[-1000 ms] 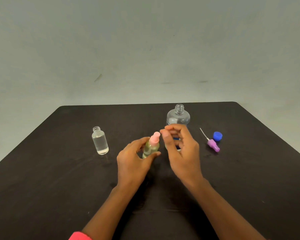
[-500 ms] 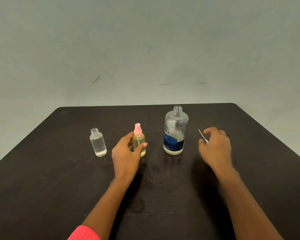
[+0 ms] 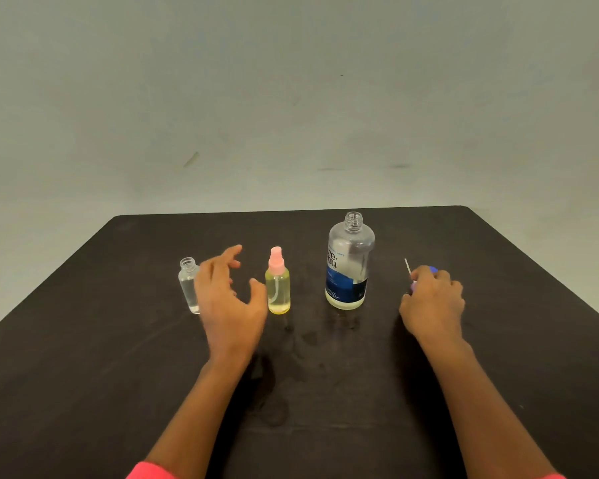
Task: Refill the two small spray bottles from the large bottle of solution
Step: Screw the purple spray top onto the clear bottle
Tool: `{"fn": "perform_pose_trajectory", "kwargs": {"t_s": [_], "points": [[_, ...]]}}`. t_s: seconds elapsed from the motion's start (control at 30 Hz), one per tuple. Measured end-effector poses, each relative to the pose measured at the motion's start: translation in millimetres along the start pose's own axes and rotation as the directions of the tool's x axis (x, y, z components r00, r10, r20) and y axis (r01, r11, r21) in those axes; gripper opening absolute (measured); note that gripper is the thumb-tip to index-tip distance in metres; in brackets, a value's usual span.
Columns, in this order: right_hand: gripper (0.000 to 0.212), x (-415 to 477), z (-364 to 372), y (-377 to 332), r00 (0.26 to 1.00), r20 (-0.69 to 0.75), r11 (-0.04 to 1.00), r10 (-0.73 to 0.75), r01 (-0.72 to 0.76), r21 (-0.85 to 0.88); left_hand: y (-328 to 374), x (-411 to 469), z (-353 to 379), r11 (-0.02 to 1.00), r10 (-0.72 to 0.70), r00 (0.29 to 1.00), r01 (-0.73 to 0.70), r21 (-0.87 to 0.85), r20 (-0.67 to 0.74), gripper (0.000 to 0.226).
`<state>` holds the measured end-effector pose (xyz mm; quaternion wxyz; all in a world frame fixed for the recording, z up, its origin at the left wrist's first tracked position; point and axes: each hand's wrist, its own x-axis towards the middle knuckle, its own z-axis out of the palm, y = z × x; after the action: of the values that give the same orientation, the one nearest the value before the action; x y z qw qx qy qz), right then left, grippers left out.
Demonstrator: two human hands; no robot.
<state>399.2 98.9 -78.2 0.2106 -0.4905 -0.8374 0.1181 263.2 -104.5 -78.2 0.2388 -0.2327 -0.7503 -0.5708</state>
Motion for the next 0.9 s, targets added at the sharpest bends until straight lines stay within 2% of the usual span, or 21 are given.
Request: {"fn": "perform_pose_trajectory", "kwargs": {"t_s": [0.07,0.17,0.27,0.33,0.37,0.43,0.53,0.7,0.8,0.9], "points": [[0.019,1.2,5.3,2.6,1.000,0.006,0.999,-0.016,0.016,0.040,-6.0,9.8,-9.6,0.998,0.008,0.989,0.001,0.062,-0.146,0.045],[0.010,2.9,10.7,4.6,0.996,-0.054,0.990,-0.074,0.080,0.120,-19.5,20.1,-18.8,0.979,-0.126,0.961,0.161,0.127,-0.248,0.056],[0.021,2.8,6.6,0.2,0.982,-0.172,0.957,-0.076,0.120,0.263,-32.4,24.3,-22.8,0.936,-0.302,0.934,0.329,0.128,-0.193,0.078],[0.028,1.9,0.9,-6.2,0.963,-0.269,0.892,-0.037,0.153,0.426,-38.6,24.6,-23.0,0.900,-0.424,0.896,0.433,0.053,-0.131,0.084],[0.029,1.2,-1.8,-9.6,0.945,-0.327,0.842,-0.019,0.191,0.505,-40.4,24.2,-22.3,0.879,-0.474,0.874,0.477,0.010,-0.107,0.081],[0.030,-2.3,-7.3,-17.1,0.897,-0.442,0.712,0.001,0.310,0.630,-43.2,23.4,-20.6,0.860,-0.511,0.855,0.510,-0.029,-0.088,0.062],[0.028,-11.5,-15.5,-26.9,0.825,-0.565,0.551,-0.015,0.478,0.684,-42.8,22.6,-21.1,0.867,-0.496,0.864,0.490,-0.089,-0.088,0.035],[0.028,-21.3,-19.8,-38.9,0.808,-0.588,0.326,-0.033,0.565,0.758,-23.1,18.4,-20.5,0.911,-0.389,0.918,0.370,-0.182,-0.083,0.037],[0.022,-25.1,-19.7,-43.5,0.780,-0.619,0.297,-0.095,0.616,0.730,-9.3,12.8,-18.2,0.944,-0.283,0.956,0.264,-0.197,-0.078,0.041],[0.020,-30.8,-17.9,-46.8,0.707,-0.666,0.370,-0.237,0.700,0.611,1.4,5.7,-16.0,0.990,-0.092,0.994,0.085,-0.112,-0.057,0.046]]}}
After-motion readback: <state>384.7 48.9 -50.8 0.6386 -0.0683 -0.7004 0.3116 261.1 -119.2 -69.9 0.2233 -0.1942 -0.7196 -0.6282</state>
